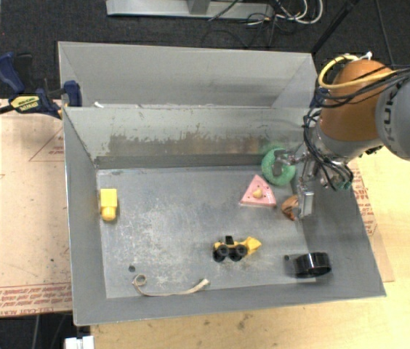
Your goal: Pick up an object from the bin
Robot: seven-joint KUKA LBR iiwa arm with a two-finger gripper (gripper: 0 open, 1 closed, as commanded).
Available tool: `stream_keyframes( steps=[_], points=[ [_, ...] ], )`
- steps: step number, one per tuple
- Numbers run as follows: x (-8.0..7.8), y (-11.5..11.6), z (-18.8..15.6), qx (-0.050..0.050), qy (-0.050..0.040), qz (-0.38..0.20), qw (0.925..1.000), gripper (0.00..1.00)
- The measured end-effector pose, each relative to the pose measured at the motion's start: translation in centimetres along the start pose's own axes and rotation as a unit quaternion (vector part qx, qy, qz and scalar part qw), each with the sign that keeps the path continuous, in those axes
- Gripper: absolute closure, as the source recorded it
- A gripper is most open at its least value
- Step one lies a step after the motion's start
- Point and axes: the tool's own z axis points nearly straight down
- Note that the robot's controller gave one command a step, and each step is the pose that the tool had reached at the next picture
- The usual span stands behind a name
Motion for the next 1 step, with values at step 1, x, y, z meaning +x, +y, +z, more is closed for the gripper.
stream_keyframes(
  steps=[1],
  points=[
    [0.10, 0.46, 0.73, -0.001, 0.0004, 0.004, 1.0000, 0.00]
  ],
)
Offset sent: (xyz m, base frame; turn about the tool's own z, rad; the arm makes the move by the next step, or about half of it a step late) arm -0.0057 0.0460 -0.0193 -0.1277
